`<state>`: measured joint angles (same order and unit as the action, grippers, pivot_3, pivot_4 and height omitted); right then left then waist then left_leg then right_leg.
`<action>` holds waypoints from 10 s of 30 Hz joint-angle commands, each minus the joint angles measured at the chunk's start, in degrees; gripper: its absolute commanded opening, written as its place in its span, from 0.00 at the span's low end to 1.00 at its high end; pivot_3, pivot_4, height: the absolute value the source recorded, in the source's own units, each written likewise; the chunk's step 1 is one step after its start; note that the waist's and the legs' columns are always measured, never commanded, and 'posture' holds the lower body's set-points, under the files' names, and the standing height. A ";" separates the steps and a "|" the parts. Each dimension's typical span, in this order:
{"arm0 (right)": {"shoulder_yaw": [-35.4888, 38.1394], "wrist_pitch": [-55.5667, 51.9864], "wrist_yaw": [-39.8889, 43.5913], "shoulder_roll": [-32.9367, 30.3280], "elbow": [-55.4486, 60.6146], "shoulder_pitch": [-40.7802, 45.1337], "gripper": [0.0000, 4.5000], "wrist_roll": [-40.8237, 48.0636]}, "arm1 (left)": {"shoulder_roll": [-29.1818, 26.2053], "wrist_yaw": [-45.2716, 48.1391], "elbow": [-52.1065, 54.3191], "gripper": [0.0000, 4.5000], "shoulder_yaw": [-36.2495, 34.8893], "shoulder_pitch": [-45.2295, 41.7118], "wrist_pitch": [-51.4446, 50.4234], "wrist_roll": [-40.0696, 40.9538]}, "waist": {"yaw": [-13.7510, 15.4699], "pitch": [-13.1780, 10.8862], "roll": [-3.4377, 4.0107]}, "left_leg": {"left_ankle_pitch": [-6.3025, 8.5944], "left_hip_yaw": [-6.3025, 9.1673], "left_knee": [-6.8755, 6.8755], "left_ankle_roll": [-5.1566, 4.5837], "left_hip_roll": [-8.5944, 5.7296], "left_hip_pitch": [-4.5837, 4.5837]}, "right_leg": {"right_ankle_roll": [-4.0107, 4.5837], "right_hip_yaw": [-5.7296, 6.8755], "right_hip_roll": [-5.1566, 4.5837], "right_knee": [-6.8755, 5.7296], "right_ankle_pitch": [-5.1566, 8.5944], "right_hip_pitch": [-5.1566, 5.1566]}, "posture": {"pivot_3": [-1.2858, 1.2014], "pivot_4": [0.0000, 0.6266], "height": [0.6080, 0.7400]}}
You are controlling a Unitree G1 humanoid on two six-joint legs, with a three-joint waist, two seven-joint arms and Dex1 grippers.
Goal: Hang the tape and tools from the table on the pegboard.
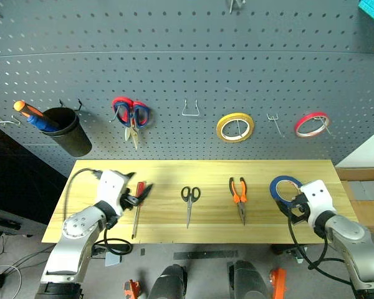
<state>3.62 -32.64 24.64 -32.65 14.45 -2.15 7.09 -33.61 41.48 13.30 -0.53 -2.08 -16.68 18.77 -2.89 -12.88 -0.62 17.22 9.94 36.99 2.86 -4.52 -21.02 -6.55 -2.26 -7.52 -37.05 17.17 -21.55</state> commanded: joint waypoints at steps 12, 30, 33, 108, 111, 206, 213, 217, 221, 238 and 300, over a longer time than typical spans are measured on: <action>-10.35 0.64 5.22 -2.61 -23.82 16.73 1.00 -7.66 | -3.71 18.62 -2.22 0.79 9.17 -15.23 0.08 0.69 | -1.90 -2.48 -0.31 | -0.02 -0.60 0.08 0.04 0.13 -0.77 | 0.11 0.02 0.22 -0.07 -0.08 -0.84 | 0.47 0.49 1.00; -16.13 1.41 19.51 -2.67 -41.57 24.26 0.09 -10.21 | -4.25 23.04 -3.72 0.80 10.31 -15.88 2.88 -2.31 | -2.04 -2.48 -0.46 | -0.01 -0.59 0.53 0.06 0.16 -0.82 | 0.12 0.10 0.38 -0.16 -0.22 -0.76 | 0.48 0.45 1.00; -15.49 3.83 16.89 -2.34 -41.86 23.75 0.09 -11.39 | -4.03 23.22 -4.05 0.80 10.17 -15.97 3.14 -2.28 | -2.04 -2.45 -0.52 | -0.01 -0.58 0.66 0.07 0.17 -0.82 | 0.11 0.10 0.39 -0.19 -0.24 -0.73 | 0.47 0.45 1.00; -15.21 -21.61 -17.21 37.16 2.36 17.81 0.99 -19.76 | -11.70 23.76 -21.82 0.80 -0.15 -14.09 19.68 -5.22 | -3.77 -2.47 -0.42 | -0.28 -0.74 1.26 0.44 0.25 -1.67 | 0.45 -0.11 0.45 -1.95 -0.75 -2.62 | 0.46 0.45 1.00; -14.01 -18.90 -19.38 39.03 -4.31 21.08 0.99 -18.67 | -11.65 23.76 -21.59 0.80 -0.19 -14.03 19.66 -5.21 | -3.94 -2.47 -0.42 | -0.30 -0.76 1.24 0.46 0.26 -1.64 | 0.46 -0.11 0.46 -1.96 -0.76 -2.63 | 0.46 0.45 1.00; -17.50 46.66 -9.14 40.20 -42.16 71.73 0.64 -12.11 | 0.16 7.98 -7.93 0.80 -17.60 -2.63 12.47 11.25 | -3.92 -2.44 -0.45 | -0.31 -0.86 1.01 0.52 0.33 -1.58 | 0.52 -0.01 0.43 -1.89 -0.79 -2.84 | 0.51 0.41 1.00; -15.70 57.93 -12.27 40.07 -55.44 77.29 0.64 -13.58 | 1.48 6.04 -5.38 0.80 -18.03 -4.88 10.15 12.94 | -4.09 -2.45 -0.45 | -0.31 -0.86 1.00 0.53 0.32 -1.58 | 0.52 0.00 0.42 -1.89 -0.80 -2.85 | 0.51 0.41 1.00; -15.13 62.32 -13.60 39.66 -61.53 78.99 0.64 -14.39 | 1.67 4.79 -4.24 0.80 -18.25 -6.91 9.08 14.00 | -4.21 -2.45 -0.45 | -0.33 -0.85 1.00 0.55 0.33 -1.58 | 0.52 0.01 0.43 -1.89 -0.80 -2.85 | 0.51 0.41 1.00; -14.95 63.81 -13.94 39.56 -64.90 78.72 0.64 -14.73 | 1.93 3.77 -3.03 0.80 -17.96 -9.20 8.32 14.62 | -4.31 -2.45 -0.45 | -0.33 -0.86 0.99 0.56 0.32 -1.58 | 0.52 0.00 0.43 -1.89 -0.79 -2.85 | 0.51 0.41 1.00; -15.60 62.07 -15.20 39.38 -64.44 70.60 0.64 -17.13 | 2.22 3.44 -5.41 0.80 -18.00 -12.32 9.13 13.58 | -5.00 -2.44 -0.45 | -0.38 -0.82 1.07 0.65 0.32 -1.57 | 0.55 0.01 0.44 -1.95 -0.81 -2.82 | 0.51 0.40 1.00; -14.39 -13.57 10.16 5.66 26.61 22.37 1.00 26.63 | 25.43 -38.20 -8.25 0.99 12.06 -11.68 -33.01 -14.95 | -1.66 -2.53 -0.63 | -0.39 -1.02 1.13 0.43 0.29 -1.67 | 0.66 0.13 0.47 -1.90 -1.00 -2.71 | 0.48 0.47 1.00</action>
<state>-10.56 -46.94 34.02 -26.71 38.56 20.39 32.80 -9.43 4.09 5.14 10.56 -13.13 -50.70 4.70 -4.55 -15.41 -1.26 16.83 8.92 38.13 3.30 -4.24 -22.71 -5.89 -2.12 -7.05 -38.93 16.17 -24.26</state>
